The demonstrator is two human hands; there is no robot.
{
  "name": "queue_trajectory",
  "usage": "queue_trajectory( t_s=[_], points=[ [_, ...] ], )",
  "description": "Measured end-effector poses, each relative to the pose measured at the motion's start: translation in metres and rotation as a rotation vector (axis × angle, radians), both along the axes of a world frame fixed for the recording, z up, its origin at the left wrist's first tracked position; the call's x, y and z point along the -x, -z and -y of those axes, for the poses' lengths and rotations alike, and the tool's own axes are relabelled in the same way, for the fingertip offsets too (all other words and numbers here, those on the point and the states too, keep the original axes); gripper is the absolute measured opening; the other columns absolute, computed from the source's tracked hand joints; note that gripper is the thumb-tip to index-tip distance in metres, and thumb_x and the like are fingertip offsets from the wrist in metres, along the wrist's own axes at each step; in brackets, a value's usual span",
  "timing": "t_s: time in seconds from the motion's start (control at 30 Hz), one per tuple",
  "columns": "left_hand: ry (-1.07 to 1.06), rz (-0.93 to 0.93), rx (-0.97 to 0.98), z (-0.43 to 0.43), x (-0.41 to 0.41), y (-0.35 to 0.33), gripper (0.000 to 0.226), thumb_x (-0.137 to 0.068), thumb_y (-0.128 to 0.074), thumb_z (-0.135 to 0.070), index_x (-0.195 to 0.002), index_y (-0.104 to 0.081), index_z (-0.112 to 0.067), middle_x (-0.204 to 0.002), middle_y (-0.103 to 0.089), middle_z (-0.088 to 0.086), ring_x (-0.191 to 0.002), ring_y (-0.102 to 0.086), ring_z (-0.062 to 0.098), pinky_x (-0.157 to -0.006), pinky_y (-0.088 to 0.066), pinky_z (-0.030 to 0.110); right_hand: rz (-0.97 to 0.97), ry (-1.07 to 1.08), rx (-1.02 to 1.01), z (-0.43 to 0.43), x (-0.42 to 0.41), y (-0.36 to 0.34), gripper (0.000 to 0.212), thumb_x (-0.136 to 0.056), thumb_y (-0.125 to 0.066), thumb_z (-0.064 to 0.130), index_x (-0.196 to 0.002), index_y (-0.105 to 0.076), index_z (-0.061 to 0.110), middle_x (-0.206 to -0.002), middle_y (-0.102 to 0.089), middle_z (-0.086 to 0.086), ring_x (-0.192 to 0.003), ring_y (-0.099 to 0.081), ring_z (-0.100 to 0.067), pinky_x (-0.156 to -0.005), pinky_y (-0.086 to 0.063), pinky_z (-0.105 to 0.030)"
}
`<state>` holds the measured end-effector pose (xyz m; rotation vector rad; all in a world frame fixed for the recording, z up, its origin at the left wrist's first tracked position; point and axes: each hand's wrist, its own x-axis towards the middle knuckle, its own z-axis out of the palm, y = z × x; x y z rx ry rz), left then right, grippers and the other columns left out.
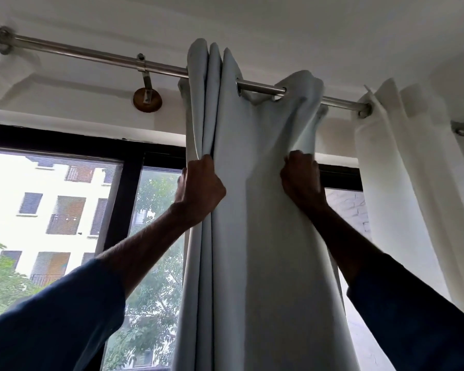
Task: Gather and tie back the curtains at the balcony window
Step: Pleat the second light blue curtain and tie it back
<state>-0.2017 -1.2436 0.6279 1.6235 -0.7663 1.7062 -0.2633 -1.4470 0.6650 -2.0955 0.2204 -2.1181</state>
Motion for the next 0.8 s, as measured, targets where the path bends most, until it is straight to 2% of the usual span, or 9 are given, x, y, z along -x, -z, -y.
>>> queue_trajectory(
  t_s=[0.13,0.23,0.37,0.43,0.53,0.6,0.67,0.73,0.8],
  points=[
    [0.027,0.031,0.001,0.002,0.000,-0.006,0.019,-0.086,-0.057,-0.011,-0.102,-0.055,-0.001,-0.091,-0.065,0.026,-0.087,-0.063,0.048,-0.065,-0.036,0.034,-0.084,-0.077,0.200,-0.067,-0.011,0.006,0.021,-0.092,-0.049,0.004,-0.106,-0.063,-0.001,-0.108,-0.064,-0.030,-0.103,-0.062,-0.049,-0.079,-0.047,-0.047],
    [0.090,0.054,0.008,-0.004,0.004,-0.017,0.031,-0.085,-0.057,-0.004,-0.115,-0.051,0.000,-0.092,-0.067,0.027,-0.089,-0.064,0.049,-0.067,-0.041,0.038,-0.087,-0.144,0.287,-0.099,-0.016,0.000,0.018,-0.094,-0.051,0.009,-0.101,-0.064,-0.001,-0.106,-0.064,-0.030,-0.102,-0.062,-0.048,-0.073,-0.041,-0.042],
    [0.146,0.074,-0.108,-0.015,0.012,-0.023,0.064,-0.074,-0.056,0.010,-0.133,-0.035,-0.001,-0.064,-0.054,0.002,-0.064,-0.058,0.038,-0.060,-0.034,0.032,-0.112,-0.181,0.389,-0.113,-0.021,-0.008,0.015,-0.094,-0.050,0.010,-0.080,-0.053,0.011,-0.094,-0.065,-0.027,-0.093,-0.062,-0.047,-0.067,-0.030,-0.037],
    [0.137,0.082,-0.148,-0.020,0.010,-0.024,0.064,-0.076,-0.054,0.009,-0.134,-0.034,-0.006,-0.061,-0.051,-0.002,-0.061,-0.057,0.035,-0.058,-0.035,0.032,-0.114,-0.187,0.392,-0.115,-0.026,0.000,0.018,-0.091,-0.050,0.007,-0.076,-0.047,0.016,-0.091,-0.065,-0.024,-0.091,-0.060,-0.046,-0.066,-0.028,-0.036],
    [0.116,0.120,-0.154,-0.024,0.004,-0.021,0.049,-0.080,-0.059,0.000,-0.126,-0.043,-0.007,-0.072,-0.060,0.008,-0.072,-0.063,0.041,-0.060,-0.039,0.034,-0.002,-0.366,0.277,-0.120,-0.036,0.028,0.019,-0.088,-0.054,0.007,-0.071,-0.049,0.014,-0.080,-0.067,-0.019,-0.080,-0.061,-0.045,-0.059,-0.029,-0.040],
    [0.113,0.132,-0.172,-0.025,0.002,-0.015,0.044,-0.081,-0.062,-0.007,-0.121,-0.046,-0.009,-0.081,-0.066,0.013,-0.077,-0.065,0.041,-0.062,-0.048,0.039,0.072,-0.501,0.215,-0.122,-0.043,0.056,0.012,-0.086,-0.055,0.006,-0.095,-0.060,0.013,-0.083,-0.070,-0.018,-0.079,-0.063,-0.045,-0.059,-0.043,-0.044],
    [0.114,0.133,-0.183,-0.025,0.000,-0.006,0.046,-0.077,-0.061,-0.012,-0.121,-0.047,-0.010,-0.087,-0.068,0.016,-0.080,-0.065,0.042,-0.066,-0.053,0.044,0.103,-0.551,0.206,-0.123,-0.043,0.079,0.052,-0.086,-0.055,0.005,-0.135,-0.045,0.019,-0.082,-0.071,-0.017,-0.074,-0.063,-0.043,-0.060,-0.050,-0.046],
    [0.106,0.136,-0.178,-0.026,-0.002,0.003,0.054,-0.071,-0.061,-0.014,-0.123,-0.046,-0.011,-0.093,-0.067,0.016,-0.082,-0.064,0.040,-0.069,-0.053,0.045,0.132,-0.598,0.243,-0.121,-0.037,0.093,0.056,-0.089,-0.050,0.003,-0.138,-0.034,0.024,-0.078,-0.066,-0.010,-0.066,-0.061,-0.036,-0.055,-0.048,-0.044],
    [0.127,0.145,-0.140,-0.027,-0.004,0.012,0.057,-0.070,-0.061,-0.016,-0.125,-0.046,-0.010,-0.091,-0.065,0.015,-0.080,-0.062,0.037,-0.070,-0.052,0.043,0.180,-0.575,0.284,-0.116,-0.033,0.100,0.037,-0.092,-0.047,0.007,-0.126,-0.044,0.021,-0.086,-0.061,-0.006,-0.071,-0.059,-0.031,-0.058,-0.045,-0.040]
  ],
)
